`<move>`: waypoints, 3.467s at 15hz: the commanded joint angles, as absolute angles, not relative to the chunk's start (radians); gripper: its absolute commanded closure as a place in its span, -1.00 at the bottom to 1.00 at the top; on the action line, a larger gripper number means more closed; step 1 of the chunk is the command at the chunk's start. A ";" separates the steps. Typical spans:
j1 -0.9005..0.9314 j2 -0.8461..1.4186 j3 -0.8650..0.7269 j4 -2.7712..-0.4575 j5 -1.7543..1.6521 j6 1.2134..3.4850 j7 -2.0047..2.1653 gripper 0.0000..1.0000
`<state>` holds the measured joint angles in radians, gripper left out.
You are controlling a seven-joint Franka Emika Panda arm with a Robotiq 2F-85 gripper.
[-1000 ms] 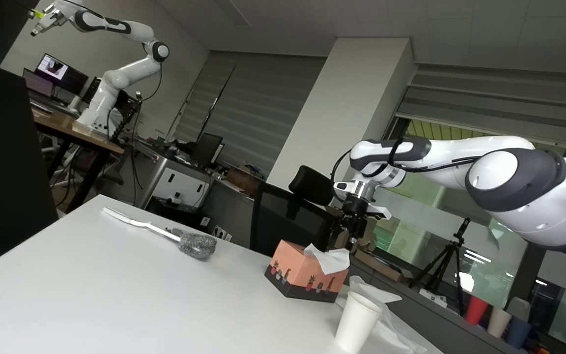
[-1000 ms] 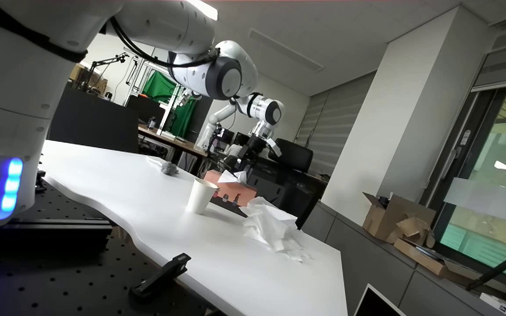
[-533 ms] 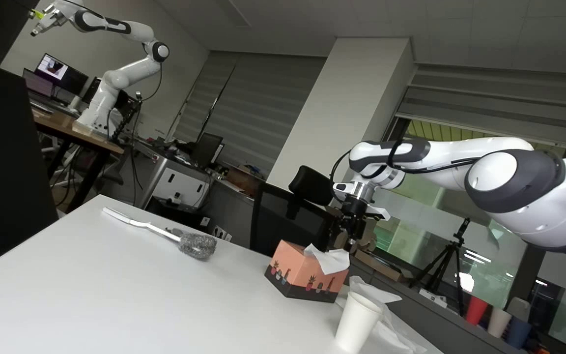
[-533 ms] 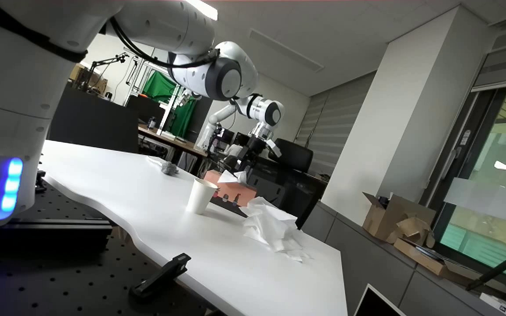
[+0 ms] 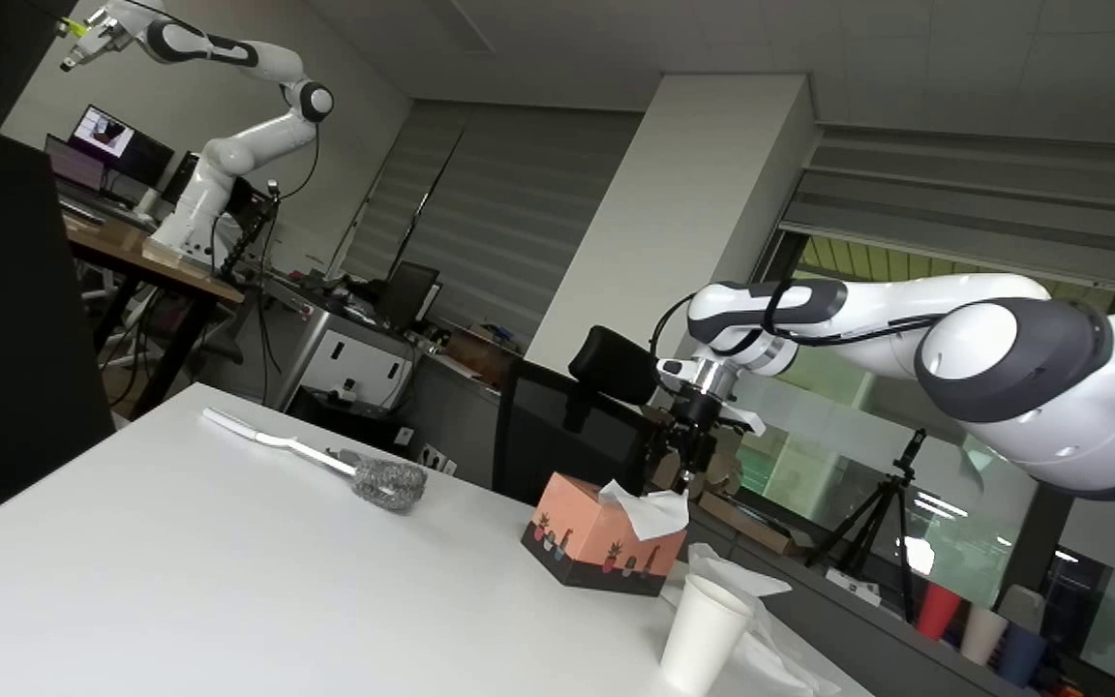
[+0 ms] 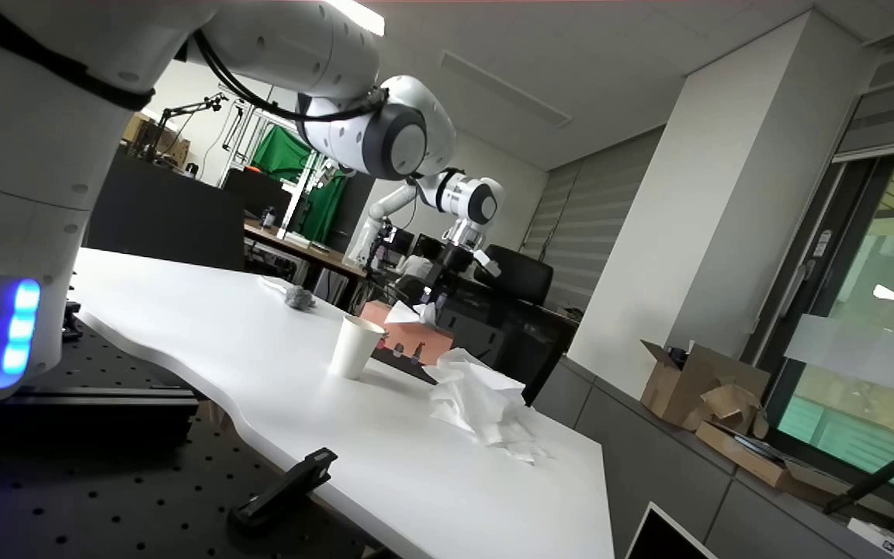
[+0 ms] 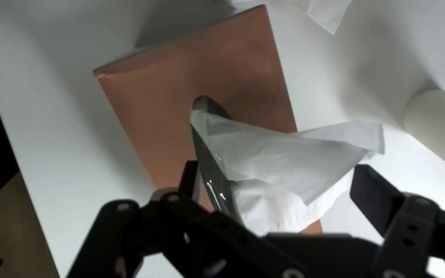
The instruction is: Remove three tissue pieces from the tissue box and put them on the table
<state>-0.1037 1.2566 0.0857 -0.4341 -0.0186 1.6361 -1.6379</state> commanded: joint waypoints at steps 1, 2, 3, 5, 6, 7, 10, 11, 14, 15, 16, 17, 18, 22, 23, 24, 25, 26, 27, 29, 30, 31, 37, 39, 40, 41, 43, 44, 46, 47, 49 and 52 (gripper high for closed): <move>-0.114 1.276 0.094 -0.409 -0.011 1.667 -1.666 -1.00; -0.113 1.279 0.092 -0.411 -0.014 1.672 -1.675 -1.00; -0.113 1.281 0.092 -0.413 -0.014 1.672 -1.683 -1.00; -0.112 1.288 0.092 -0.415 -0.015 1.675 -1.697 -1.00; -0.111 1.292 0.091 -0.415 -0.016 1.678 -1.705 -1.00; -0.109 1.298 0.090 -0.415 -0.017 1.682 -1.709 -0.50; -0.110 1.306 0.092 -0.416 -0.014 1.682 -1.717 -0.19; -0.110 1.308 0.092 -0.416 -0.013 1.681 -1.718 -0.05; -0.110 1.313 0.091 -0.416 -0.013 1.679 -1.717 0.39; -0.110 1.314 0.091 -0.415 -0.013 1.680 -1.716 0.50; -0.109 1.313 0.090 -0.413 -0.014 1.681 -1.716 0.66; -0.109 1.312 0.090 -0.412 -0.014 1.681 -1.716 0.79; -0.109 1.311 0.089 -0.411 -0.015 1.682 -1.716 0.92; -0.106 1.309 0.089 -0.404 -0.017 1.682 -1.719 1.00; -0.106 1.306 0.089 -0.402 -0.016 1.683 -1.722 1.00; -0.107 1.301 0.093 -0.400 -0.014 1.679 -1.730 0.99; -0.108 1.297 0.093 -0.395 -0.013 1.679 -1.732 0.99; -0.110 1.291 0.096 -0.386 -0.011 1.672 -1.739 0.99; -0.113 1.286 0.099 -0.377 -0.008 1.666 -1.746 0.99; -0.125 1.268 0.115 -0.355 0.004 1.630 -1.786 0.99; -0.131 1.260 0.123 -0.342 0.008 1.612 -1.801 0.99; -0.133 1.265 0.114 -0.300 0.024 1.582 -1.814 0.99; -0.218 1.121 0.119 -0.357 0.080 1.595 -1.827 0.99; -0.261 1.090 0.113 -0.357 0.095 1.598 -1.816 0.99; -0.287 1.076 0.108 -0.357 0.098 1.601 -1.808 0.99; -0.312 1.065 0.108 -0.357 0.105 1.603 -1.807 0.99; -0.363 1.056 0.101 -0.357 0.113 1.607 -1.797 0.99; -0.384 1.063 0.091 -0.357 0.111 1.623 -1.779 0.99; -0.416 1.083 0.077 -0.369 0.104 1.631 -1.773 0.99; -0.423 1.104 0.067 -0.378 0.096 1.643 -1.779 0.99; -0.417 1.186 0.055 -0.331 0.086 1.665 -1.784 0.99; -0.383 1.291 0.047 -0.312 0.077 1.732 -1.775 0.99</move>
